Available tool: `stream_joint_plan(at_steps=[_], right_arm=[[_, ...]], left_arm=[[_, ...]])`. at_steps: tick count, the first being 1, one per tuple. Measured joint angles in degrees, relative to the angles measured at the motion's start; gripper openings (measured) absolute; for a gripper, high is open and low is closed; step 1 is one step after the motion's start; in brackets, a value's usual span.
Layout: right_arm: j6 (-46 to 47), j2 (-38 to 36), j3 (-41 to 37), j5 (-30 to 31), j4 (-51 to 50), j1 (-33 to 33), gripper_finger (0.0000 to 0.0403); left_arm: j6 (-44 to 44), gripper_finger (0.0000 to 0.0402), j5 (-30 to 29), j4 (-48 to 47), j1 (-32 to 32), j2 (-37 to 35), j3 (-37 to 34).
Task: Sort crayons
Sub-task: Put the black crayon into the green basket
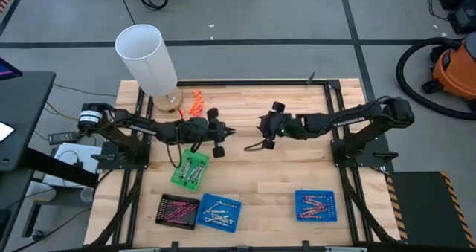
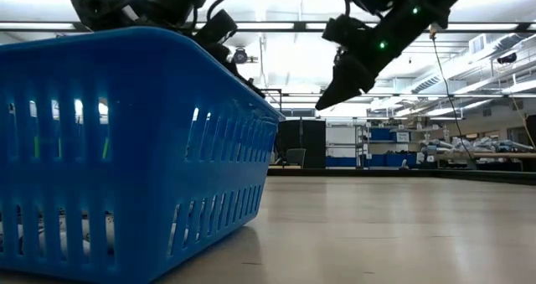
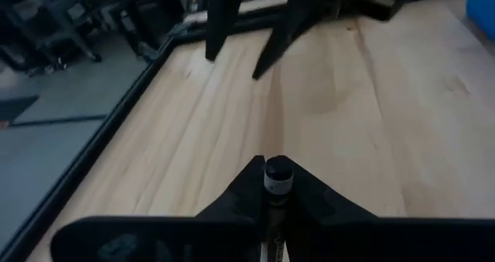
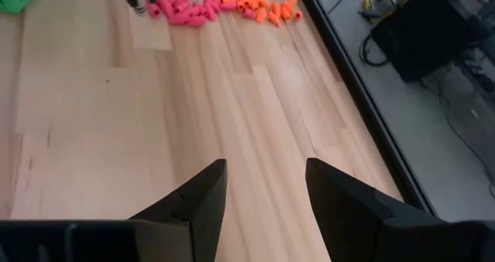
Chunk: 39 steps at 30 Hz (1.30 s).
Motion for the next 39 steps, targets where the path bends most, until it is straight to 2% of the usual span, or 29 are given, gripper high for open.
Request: stream_joint_plan(at_steps=[9,13,20,28,33,39], right_arm=[[-4.54,-1.72,-5.58,-10.72,11.06,-6.56,0.0190],[-5.28,-1.71,-9.48,-14.75,20.33,-8.94,0.0190],[-9.30,-1.69,-17.18,-14.18,34.40,-10.80,0.0190],[-15.92,-1.69,-24.77,-11.97,48.62,-12.14,0.0190],[-16.30,-1.69,-26.90,-12.01,50.46,-12.13,0.0190],[-14.61,-1.71,-30.65,-13.14,54.52,-12.13,0.0190]], left_arm=[[-7.16,0.0032,0.00,-9.22,0.18,-6.11,0.05],[-12.70,0.0032,0.01,-15.31,0.18,-10.24,0.06],[-24.47,0.0032,3.20,-22.22,0.14,-16.88,-0.07],[-36.03,0.0032,3.71,-28.38,-0.24,-22.98,0.00],[-45.33,0.0032,4.88,-34.33,-2.30,-25.91,0.00],[-58.16,0.0032,10.96,-35.55,-6.99,-25.88,0.00]])
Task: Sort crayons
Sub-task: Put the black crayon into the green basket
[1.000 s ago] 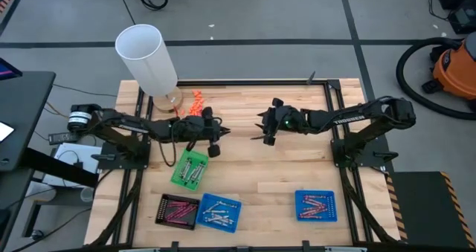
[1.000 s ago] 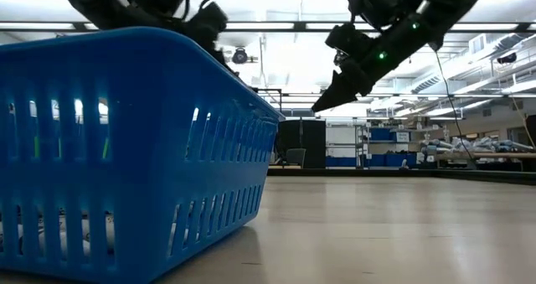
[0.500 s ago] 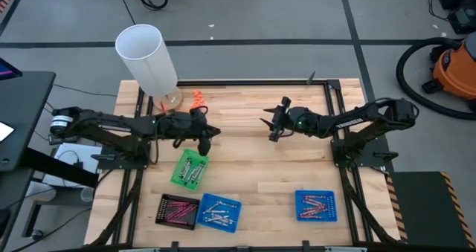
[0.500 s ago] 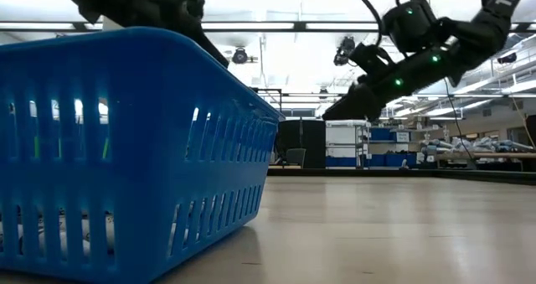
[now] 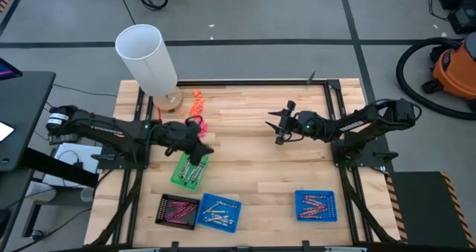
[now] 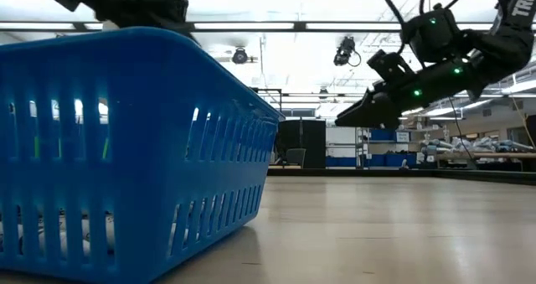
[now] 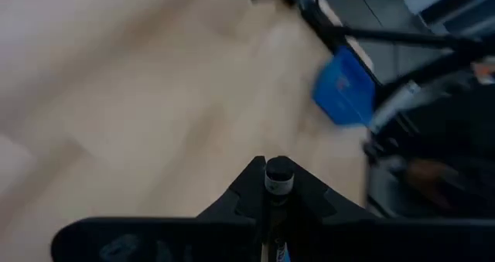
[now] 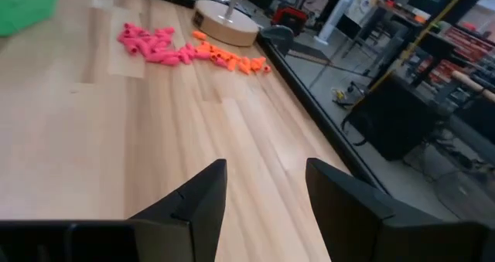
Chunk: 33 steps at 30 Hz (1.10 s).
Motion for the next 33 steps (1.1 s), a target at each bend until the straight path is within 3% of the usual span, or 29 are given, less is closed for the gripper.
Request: stream_joint_plan(at_steps=[7,16,23,33], right_arm=[[0.29,0.02,-4.03,-3.42,5.17,0.69,0.0190],[0.29,0.02,-5.01,-3.48,5.23,2.00,0.0190],[0.34,0.03,-5.03,-3.47,5.38,2.49,0.0190],[-0.08,0.07,-5.03,-1.83,5.75,-1.02,0.0190]], left_arm=[[-14.60,0.0032,2.48,-8.06,-6.88,0.06,0.00],[-24.96,0.0032,-5.47,-25.36,-12.30,0.94,0.00],[-26.31,0.0032,-10.36,-25.62,-14.87,2.58,-1.62],[-25.21,0.0032,-10.57,-20.55,-16.39,6.71,-3.72]])
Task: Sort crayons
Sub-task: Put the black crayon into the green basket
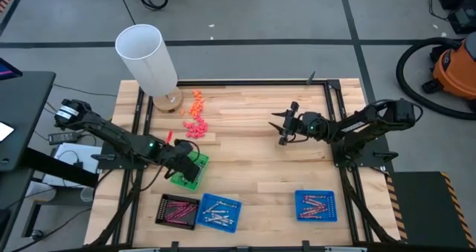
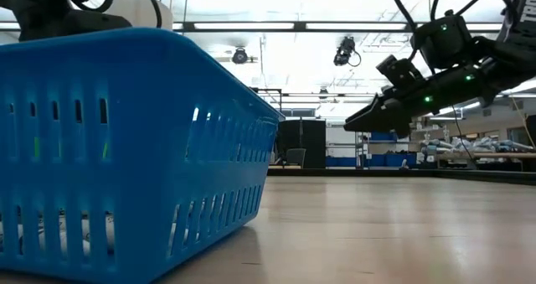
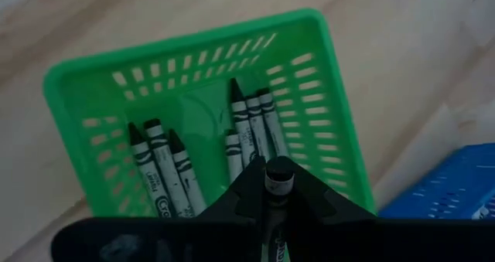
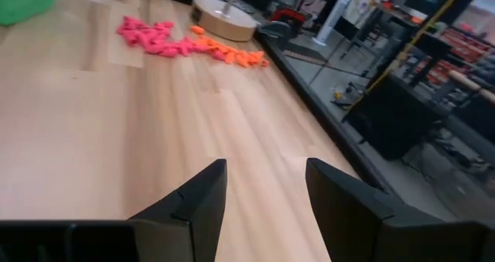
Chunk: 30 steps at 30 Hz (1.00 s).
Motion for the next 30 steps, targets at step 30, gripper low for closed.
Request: stream_joint_plan(at_steps=[30], right_arm=[[7.41,0.00,0.02,-9.84,12.43,-6.72,0.0190]], left_arm=[[2.47,0.0110,1.18,-2.29,0.03,3.90,-0.02]])
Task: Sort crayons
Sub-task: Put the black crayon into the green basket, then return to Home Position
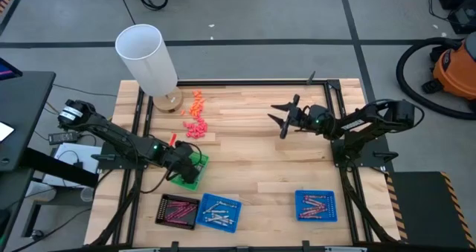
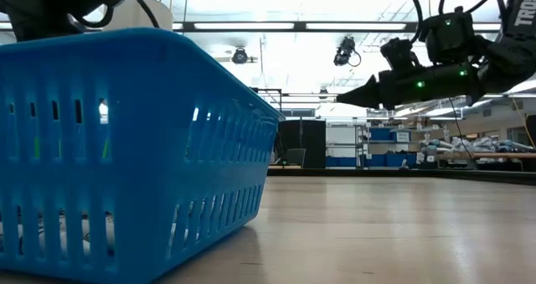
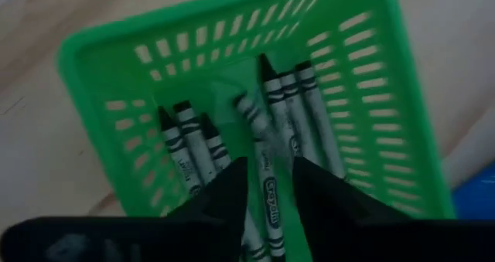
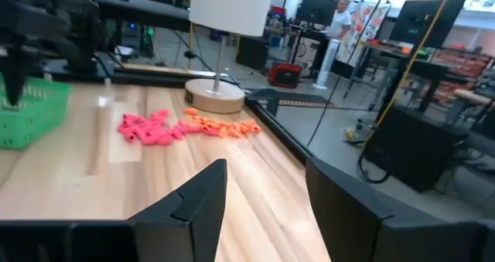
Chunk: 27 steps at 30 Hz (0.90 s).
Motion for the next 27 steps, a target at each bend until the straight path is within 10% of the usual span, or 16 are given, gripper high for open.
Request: stream_joint_plan(at_steps=[10,27], right_arm=[[15.18,-3.62,-0.01,-0.71,-2.86,4.99,0.0190],[28.55,-34.27,-9.66,-1.72,-16.89,2.26,0.0190]], left_arm=[[14.95,0.0168,-3.76,-4.57,-1.46,-2.02,2.04],[41.03,0.0163,-25.64,2.02,-1.64,-18.22,4.74]])
